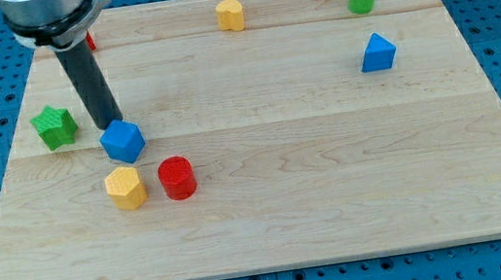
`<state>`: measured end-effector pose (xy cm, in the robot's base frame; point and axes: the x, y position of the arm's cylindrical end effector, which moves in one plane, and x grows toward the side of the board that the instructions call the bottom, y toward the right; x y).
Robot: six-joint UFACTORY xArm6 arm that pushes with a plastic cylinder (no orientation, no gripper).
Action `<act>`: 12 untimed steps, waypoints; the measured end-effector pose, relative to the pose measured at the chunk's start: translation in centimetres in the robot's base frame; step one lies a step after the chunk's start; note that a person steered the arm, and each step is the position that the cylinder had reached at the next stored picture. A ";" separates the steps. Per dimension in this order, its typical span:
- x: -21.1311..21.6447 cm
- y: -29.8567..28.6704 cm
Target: Move the blue cube to the left of the yellow hexagon
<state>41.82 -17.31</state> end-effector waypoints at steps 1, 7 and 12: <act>0.8 0.0; 4.9 -0.9; 3.3 -0.7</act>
<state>45.12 -18.00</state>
